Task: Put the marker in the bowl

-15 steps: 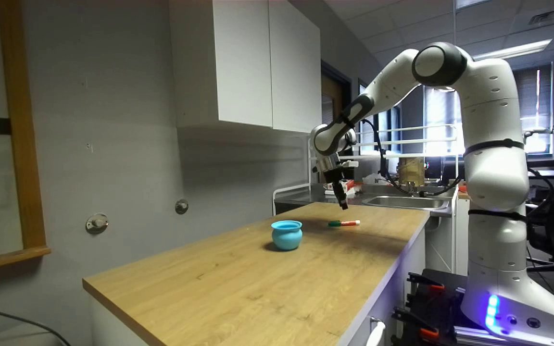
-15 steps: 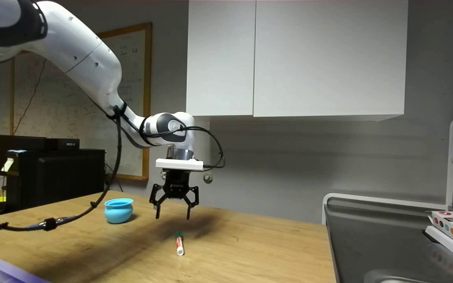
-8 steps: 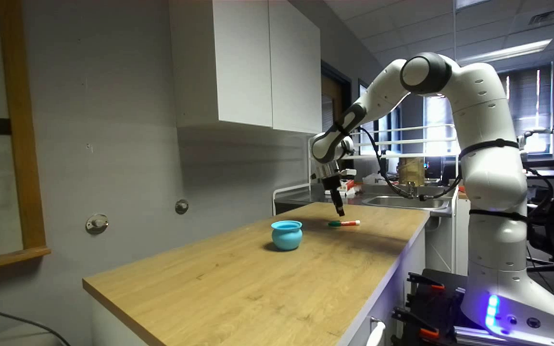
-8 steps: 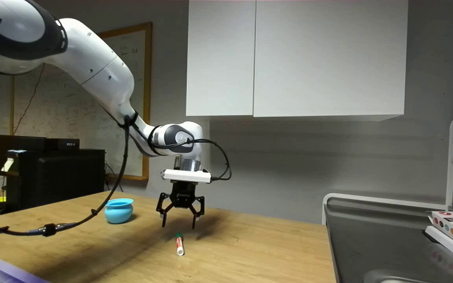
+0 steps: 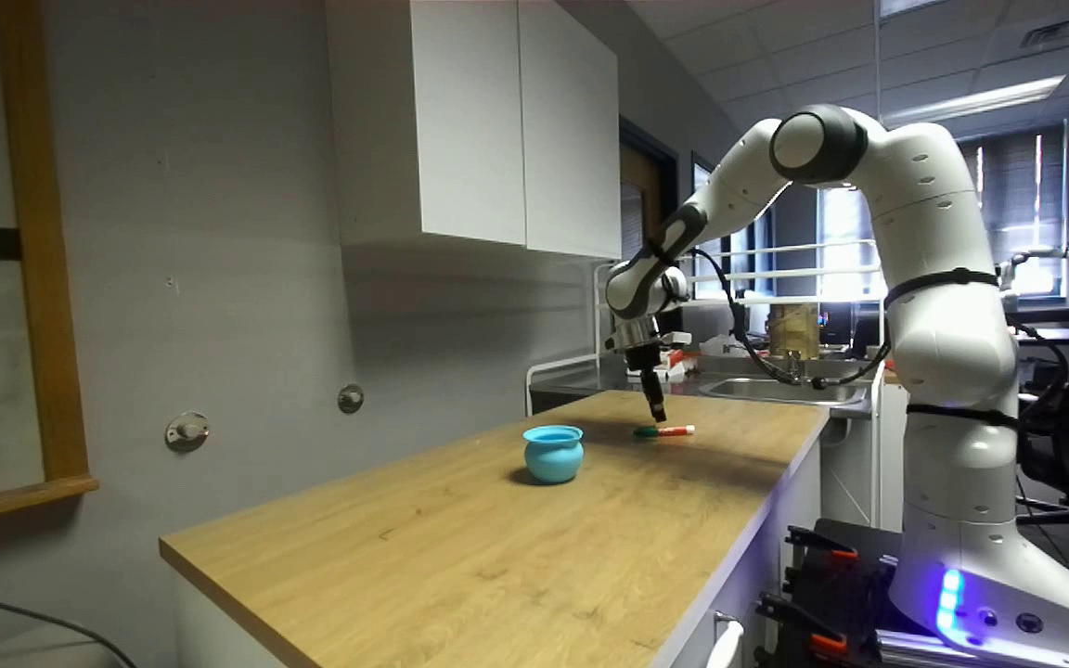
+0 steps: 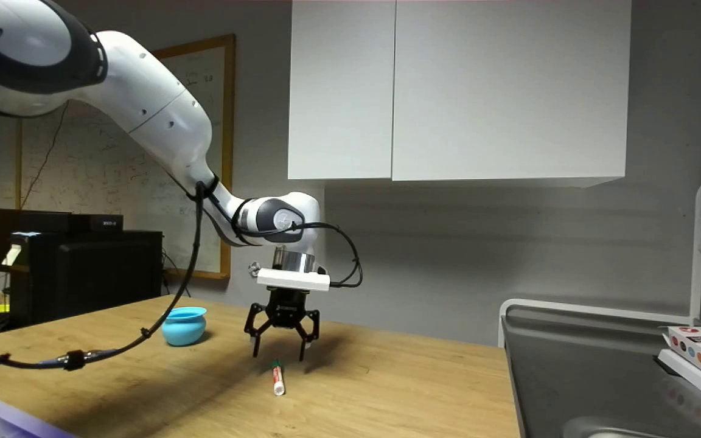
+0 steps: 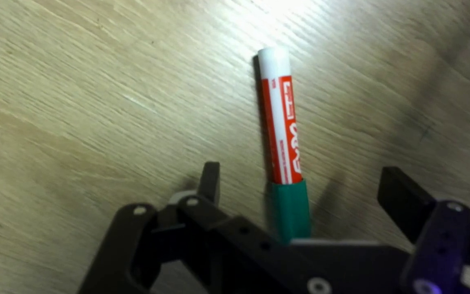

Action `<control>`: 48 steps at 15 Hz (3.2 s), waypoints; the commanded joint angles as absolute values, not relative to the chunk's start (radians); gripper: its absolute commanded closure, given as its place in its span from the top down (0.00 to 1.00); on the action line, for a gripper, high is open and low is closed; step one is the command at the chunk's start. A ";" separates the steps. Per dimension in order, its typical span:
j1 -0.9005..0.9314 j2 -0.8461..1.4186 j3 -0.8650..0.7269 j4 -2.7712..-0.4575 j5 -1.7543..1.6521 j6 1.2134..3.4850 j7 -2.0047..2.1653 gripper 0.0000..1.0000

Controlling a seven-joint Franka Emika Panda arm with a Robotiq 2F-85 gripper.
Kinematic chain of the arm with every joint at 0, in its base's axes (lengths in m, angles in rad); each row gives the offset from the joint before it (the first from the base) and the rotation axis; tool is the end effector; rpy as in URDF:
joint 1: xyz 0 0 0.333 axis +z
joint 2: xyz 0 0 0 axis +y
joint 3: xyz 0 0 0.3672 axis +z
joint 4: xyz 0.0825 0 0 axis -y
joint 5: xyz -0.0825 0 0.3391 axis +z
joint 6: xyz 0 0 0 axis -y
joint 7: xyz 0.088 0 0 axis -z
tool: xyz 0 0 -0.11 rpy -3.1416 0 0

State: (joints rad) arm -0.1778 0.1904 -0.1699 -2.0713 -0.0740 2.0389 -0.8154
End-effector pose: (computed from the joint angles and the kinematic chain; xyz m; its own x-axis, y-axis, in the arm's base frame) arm 0.4942 -0.1797 0.4004 0.8478 0.4844 -0.2158 0.4744 -0.8747 -0.0993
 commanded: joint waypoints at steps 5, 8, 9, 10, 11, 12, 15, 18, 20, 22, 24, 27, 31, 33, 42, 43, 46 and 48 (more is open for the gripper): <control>-0.190 0.260 -0.131 -2.041 -0.074 2.062 -0.831 1.00; -0.193 0.281 -0.123 -2.032 -0.074 2.068 -0.833 0.75; -0.194 0.284 -0.122 -2.030 -0.075 2.072 -0.832 0.75; -0.195 0.283 -0.122 -2.031 -0.077 2.076 -0.831 0.69; -0.195 0.280 -0.122 -2.030 -0.079 2.078 -0.828 0.60; -0.194 0.275 -0.123 -2.033 -0.083 2.081 -0.824 0.52; -0.193 0.259 -0.126 -2.037 -0.093 2.084 -0.817 0.30; -0.190 0.247 -0.127 -2.036 -0.103 2.083 -0.807 0.05; -0.187 0.240 -0.127 -2.039 -0.105 2.082 -0.799 0.07; -0.186 0.225 -0.126 -2.045 -0.087 2.078 -0.773 0.07; -0.181 0.192 -0.128 -2.062 -0.084 2.086 -0.727 0.07; -0.170 0.112 -0.129 -2.099 -0.071 2.109 -0.609 0.07; -0.153 -0.019 -0.126 -2.139 -0.039 2.121 -0.419 0.07; -0.140 -0.100 -0.125 -2.164 -0.003 2.096 -0.329 0.07; -0.084 -0.421 -0.043 -2.347 0.102 2.250 0.137 0.07; -0.080 -0.444 -0.017 -2.364 0.097 2.298 0.195 0.07; -0.085 -0.471 0.083 -2.407 0.054 2.495 0.370 0.07; -0.114 -0.469 0.175 -2.440 -0.003 2.652 0.497 0.07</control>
